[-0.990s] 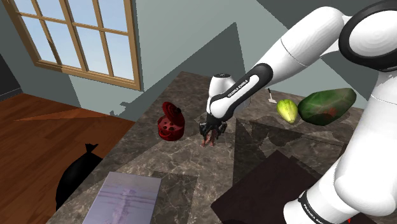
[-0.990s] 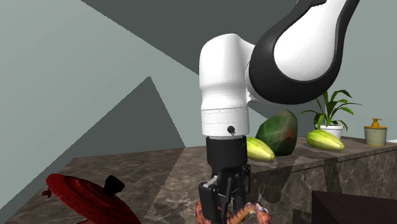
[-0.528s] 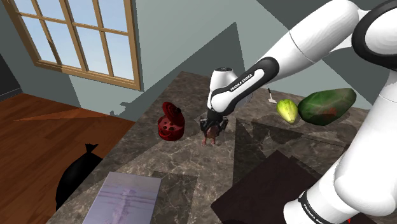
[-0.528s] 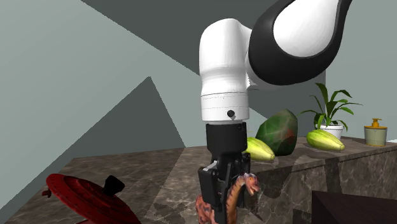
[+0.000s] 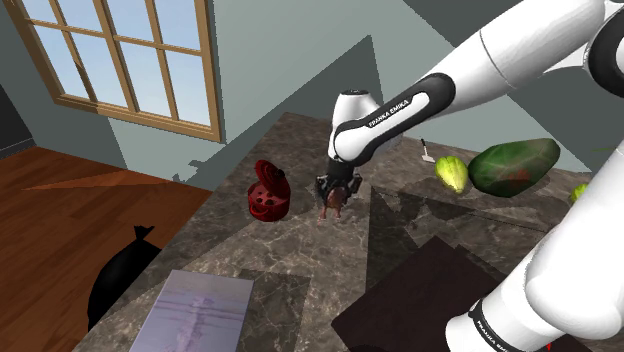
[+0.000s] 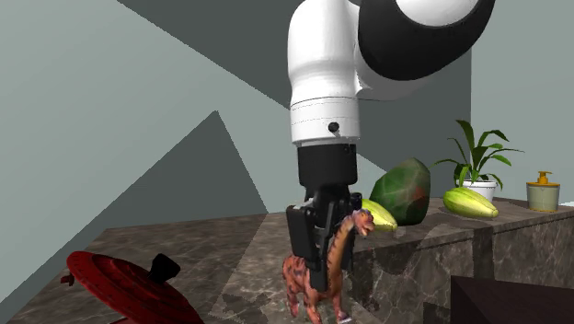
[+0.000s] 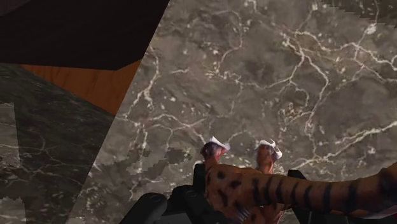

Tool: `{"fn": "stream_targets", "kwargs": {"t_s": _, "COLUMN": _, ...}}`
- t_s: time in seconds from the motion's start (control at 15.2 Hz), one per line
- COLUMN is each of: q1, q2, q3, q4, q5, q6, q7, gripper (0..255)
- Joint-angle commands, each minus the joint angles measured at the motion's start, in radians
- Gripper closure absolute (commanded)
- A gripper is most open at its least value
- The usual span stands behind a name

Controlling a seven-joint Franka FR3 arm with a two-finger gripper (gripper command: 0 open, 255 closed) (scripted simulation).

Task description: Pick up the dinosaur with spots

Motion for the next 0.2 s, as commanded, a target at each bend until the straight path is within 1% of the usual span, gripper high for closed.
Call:
{"fn": "stream_targets", "kwargs": {"t_s": 0.0, "q1": 0.000, "q2": -0.024, "q3": 0.001, "q4": 0.004, "q5": 0.003, "q6": -0.028, "q7": -0.001, "gripper": 255}}
{"fn": "stream_targets", "kwargs": {"t_s": 0.13, "q1": 0.000, "q2": -0.025, "q3": 0.001, "q4": 0.005, "q5": 0.003, "q6": -0.030, "q7": -0.001, "gripper": 255}}
